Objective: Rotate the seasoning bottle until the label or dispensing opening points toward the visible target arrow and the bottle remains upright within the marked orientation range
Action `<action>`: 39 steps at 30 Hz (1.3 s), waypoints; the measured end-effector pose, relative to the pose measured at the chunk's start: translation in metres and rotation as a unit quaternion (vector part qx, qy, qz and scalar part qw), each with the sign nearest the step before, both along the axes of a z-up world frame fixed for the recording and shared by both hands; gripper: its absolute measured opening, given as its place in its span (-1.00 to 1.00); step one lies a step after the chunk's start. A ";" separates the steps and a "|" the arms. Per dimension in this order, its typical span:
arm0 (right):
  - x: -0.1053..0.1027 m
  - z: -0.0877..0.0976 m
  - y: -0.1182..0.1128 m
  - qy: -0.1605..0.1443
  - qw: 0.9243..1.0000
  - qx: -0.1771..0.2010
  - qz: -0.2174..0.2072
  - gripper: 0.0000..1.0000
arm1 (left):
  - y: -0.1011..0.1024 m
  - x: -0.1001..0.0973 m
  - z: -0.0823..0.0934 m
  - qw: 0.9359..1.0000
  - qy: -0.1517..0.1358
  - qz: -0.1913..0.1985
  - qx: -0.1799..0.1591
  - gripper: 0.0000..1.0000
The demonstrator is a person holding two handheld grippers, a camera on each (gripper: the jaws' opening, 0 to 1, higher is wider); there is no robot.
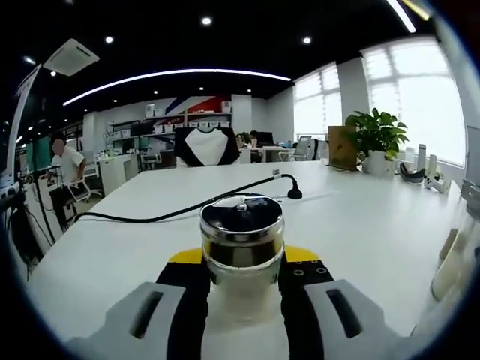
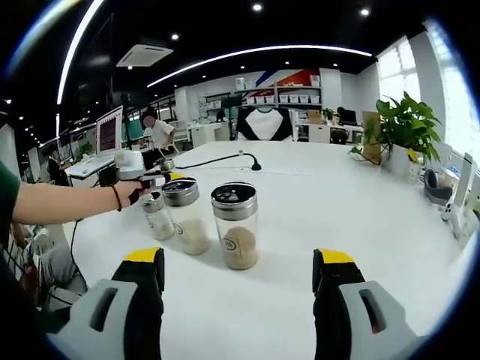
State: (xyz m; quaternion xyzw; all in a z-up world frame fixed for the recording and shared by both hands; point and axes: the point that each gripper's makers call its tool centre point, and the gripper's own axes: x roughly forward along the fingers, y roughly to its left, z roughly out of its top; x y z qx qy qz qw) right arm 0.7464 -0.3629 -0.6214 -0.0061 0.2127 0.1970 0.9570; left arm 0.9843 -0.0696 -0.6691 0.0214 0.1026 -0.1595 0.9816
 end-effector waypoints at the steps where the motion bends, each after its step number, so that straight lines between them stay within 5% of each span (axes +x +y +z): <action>1: 0.000 0.000 0.000 0.000 1.000 0.000 0.000 0.65 | 0.000 -0.004 -0.002 1.000 0.002 -0.001 0.003 -0.26; 8: -0.003 -0.002 -0.002 0.001 1.000 0.001 0.000 0.64 | 0.005 -0.041 -0.004 1.000 -0.004 -0.004 0.020 -0.26; 17: -0.004 -0.001 0.000 -0.001 1.000 0.003 0.004 0.64 | 0.011 -0.078 -0.003 1.000 0.010 0.007 -0.017 -0.26; 25: -0.007 -0.004 -0.002 0.002 1.000 0.003 -0.001 0.64 | 0.012 -0.109 0.001 1.000 -0.003 -0.003 -0.002 -0.26; 39: -0.006 0.000 0.001 -0.003 1.000 0.004 0.005 0.64 | -0.005 -0.129 -0.005 0.999 0.004 -0.018 -0.032 -0.26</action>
